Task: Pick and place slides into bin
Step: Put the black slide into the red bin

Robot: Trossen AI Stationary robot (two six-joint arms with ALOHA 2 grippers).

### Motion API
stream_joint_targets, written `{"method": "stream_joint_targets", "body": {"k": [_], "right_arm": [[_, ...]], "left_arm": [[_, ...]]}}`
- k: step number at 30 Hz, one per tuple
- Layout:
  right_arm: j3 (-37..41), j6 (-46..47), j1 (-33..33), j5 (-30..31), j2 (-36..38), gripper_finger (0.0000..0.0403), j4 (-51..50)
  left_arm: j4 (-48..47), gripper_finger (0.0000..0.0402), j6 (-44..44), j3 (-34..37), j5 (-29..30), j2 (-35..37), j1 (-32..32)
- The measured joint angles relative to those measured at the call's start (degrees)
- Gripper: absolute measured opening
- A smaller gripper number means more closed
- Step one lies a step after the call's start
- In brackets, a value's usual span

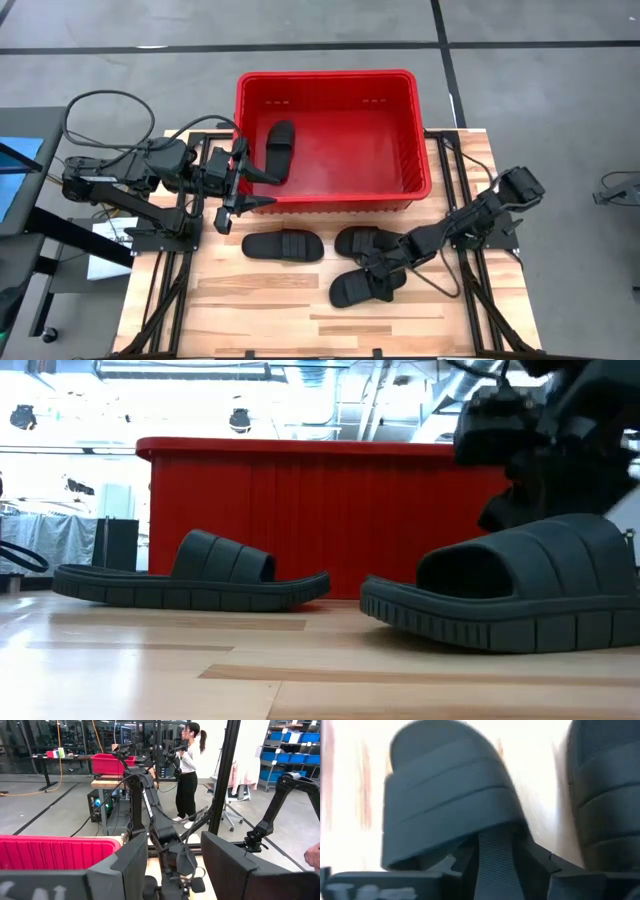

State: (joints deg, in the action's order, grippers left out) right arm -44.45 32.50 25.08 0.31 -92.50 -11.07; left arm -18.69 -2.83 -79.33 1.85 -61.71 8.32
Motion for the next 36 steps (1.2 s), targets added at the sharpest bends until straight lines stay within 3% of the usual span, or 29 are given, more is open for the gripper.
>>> {"method": "stream_joint_targets", "body": {"k": [9, 22, 36], "right_arm": [[-1.1, 0.9, 0.3, -1.2, -3.5, 0.0102, 1.5], [-1.8, 7.4, -0.1, -4.0, 3.3, 0.0105, -10.4], [-1.8, 18.5, -0.6, -17.2, 3.6, 0.0106, -8.8]], "left_arm": [[0.1, 0.0176, -0.8, 0.0, 0.0, 0.0, 0.0], [-0.3, 0.0176, -1.0, 0.0, 0.0, 0.0, 0.0], [-0.4, 0.0176, -1.4, 0.0, 0.0, 0.0, 0.0]]}}
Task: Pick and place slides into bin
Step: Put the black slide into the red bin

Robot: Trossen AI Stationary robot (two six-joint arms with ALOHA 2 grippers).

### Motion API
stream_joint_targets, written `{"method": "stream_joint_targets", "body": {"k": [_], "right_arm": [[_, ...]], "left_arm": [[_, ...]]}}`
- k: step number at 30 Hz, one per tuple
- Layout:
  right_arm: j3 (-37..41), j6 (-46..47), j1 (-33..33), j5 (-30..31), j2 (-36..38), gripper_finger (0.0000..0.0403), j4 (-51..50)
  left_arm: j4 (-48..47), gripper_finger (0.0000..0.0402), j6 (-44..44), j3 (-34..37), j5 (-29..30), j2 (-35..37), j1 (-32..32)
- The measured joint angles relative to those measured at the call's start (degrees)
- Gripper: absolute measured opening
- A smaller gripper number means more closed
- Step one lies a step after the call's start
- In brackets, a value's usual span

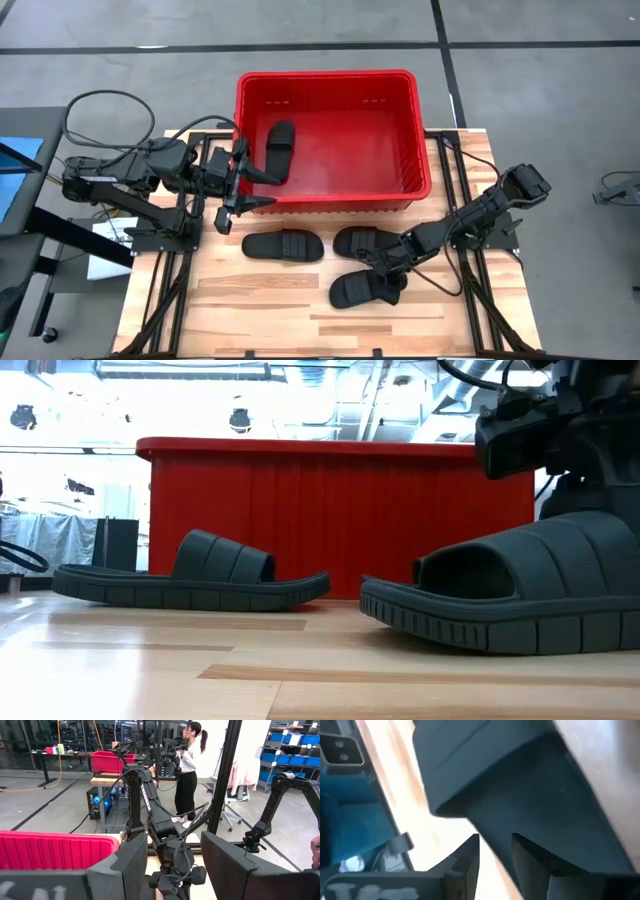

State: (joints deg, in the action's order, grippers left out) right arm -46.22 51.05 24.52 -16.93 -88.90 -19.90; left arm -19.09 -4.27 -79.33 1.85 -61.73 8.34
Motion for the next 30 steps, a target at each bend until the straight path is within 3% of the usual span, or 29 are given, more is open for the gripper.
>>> {"method": "stream_joint_targets", "body": {"k": [5, 14, 19, 30], "right_arm": [[0.0, 0.3, -1.3, -5.3, 0.0, 0.0130, -0.2], [0.0, 1.5, -4.6, -14.6, 0.1, 0.0221, 6.5], [0.0, 2.4, -6.1, -14.0, 0.1, 0.0243, 10.9], [0.0, 0.5, -7.8, -8.8, 0.1, 0.0240, 10.1]], "left_arm": [[-0.1, 0.0176, 0.0, 0.0, 0.0, 0.0, 0.0], [-1.1, 0.0176, -1.6, 0.0, 0.0, 0.0, 0.0], [-1.0, 0.0176, -2.4, 0.0, 0.0, 0.0, 0.0], [-1.0, 0.0176, -2.4, 0.0, 0.0, 0.0, 0.0]]}}
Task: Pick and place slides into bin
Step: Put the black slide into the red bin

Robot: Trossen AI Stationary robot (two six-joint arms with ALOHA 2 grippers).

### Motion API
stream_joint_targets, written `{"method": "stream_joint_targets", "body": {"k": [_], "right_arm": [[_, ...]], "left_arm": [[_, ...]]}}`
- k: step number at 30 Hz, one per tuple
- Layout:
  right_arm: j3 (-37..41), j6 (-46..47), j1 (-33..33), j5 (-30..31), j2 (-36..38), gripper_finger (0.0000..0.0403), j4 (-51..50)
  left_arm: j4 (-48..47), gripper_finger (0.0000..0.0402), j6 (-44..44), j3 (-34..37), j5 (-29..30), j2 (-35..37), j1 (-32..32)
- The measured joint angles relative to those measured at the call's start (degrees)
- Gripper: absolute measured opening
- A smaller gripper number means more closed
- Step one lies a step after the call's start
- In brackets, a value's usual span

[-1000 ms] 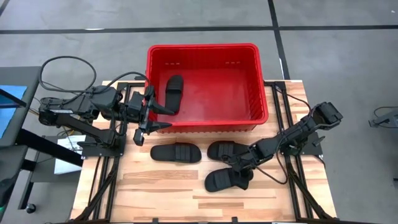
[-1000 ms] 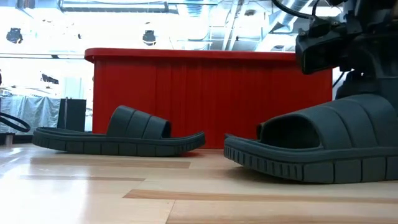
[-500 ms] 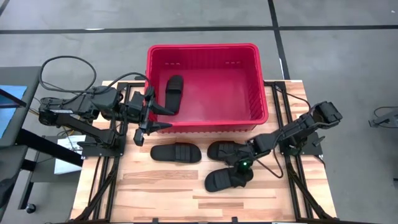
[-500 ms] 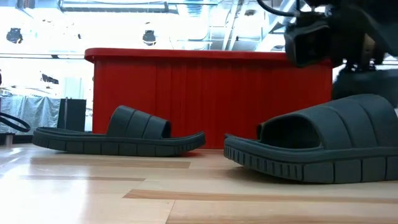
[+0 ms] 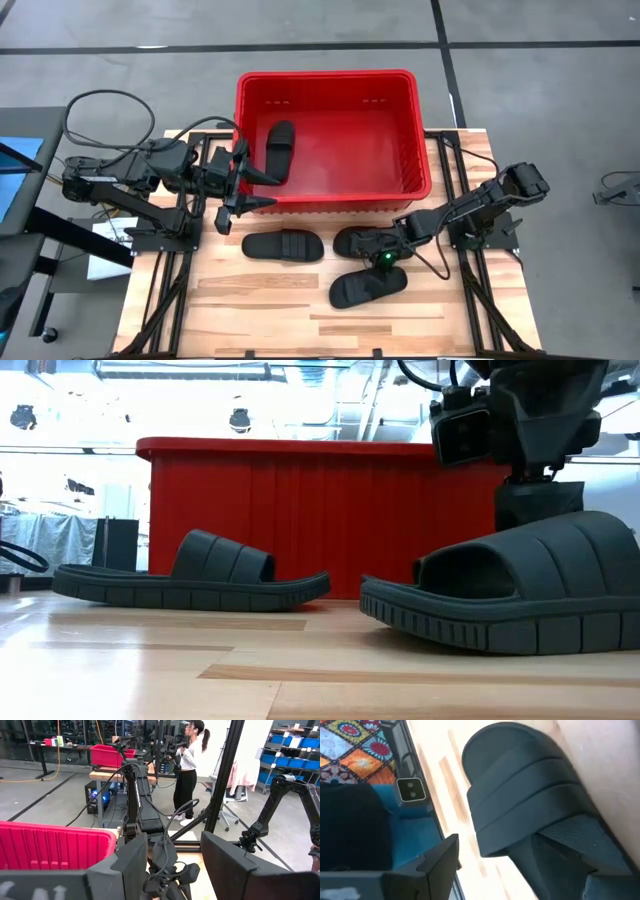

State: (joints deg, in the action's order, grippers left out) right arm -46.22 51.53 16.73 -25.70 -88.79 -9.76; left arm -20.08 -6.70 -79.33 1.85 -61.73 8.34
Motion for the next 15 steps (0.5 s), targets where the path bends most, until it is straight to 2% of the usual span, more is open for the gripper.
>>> {"method": "stream_joint_targets", "body": {"k": [15], "right_arm": [[0.2, -1.0, 0.1, 1.8, -0.5, 0.0240, -1.7]], "left_arm": [[0.0, 0.0176, 0.0, 0.0, 0.0, 0.0, 0.0]]}}
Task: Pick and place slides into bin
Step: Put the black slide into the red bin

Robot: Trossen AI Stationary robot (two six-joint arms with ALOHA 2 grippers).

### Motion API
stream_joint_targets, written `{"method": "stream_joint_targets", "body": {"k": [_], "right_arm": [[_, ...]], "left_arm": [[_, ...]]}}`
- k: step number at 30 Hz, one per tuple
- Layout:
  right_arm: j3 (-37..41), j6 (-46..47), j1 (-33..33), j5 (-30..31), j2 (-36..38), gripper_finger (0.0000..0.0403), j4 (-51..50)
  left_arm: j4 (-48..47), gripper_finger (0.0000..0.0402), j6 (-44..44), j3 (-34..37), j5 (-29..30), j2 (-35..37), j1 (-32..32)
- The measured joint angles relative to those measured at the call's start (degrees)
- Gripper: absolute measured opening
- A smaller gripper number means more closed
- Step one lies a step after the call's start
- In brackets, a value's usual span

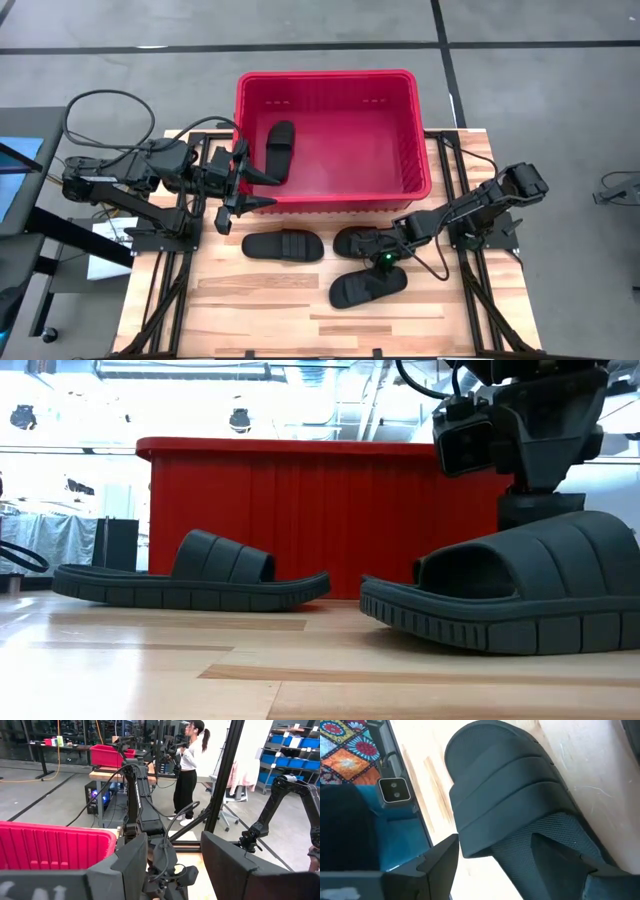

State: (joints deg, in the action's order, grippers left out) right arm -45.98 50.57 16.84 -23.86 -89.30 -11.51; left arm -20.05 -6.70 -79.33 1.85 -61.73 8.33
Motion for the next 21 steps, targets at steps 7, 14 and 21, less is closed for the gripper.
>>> {"method": "stream_joint_targets", "body": {"k": [7, 14, 21], "right_arm": [[0.0, 0.0, 0.0, 0.2, 0.0, 0.0240, 0.0], [0.0, 0.2, 0.0, 1.2, 0.0, 0.0240, 0.3], [0.0, 0.4, 0.0, 2.0, 0.0, 0.0240, 0.5]], "left_arm": [[0.0, 0.0176, 0.0, 0.0, 0.0, 0.0, 0.0], [0.0, 0.0176, 0.1, 0.0, 0.0, 0.0, 0.0], [0.0, 0.0176, 0.4, 0.0, 0.0, 0.0, 0.0]]}}
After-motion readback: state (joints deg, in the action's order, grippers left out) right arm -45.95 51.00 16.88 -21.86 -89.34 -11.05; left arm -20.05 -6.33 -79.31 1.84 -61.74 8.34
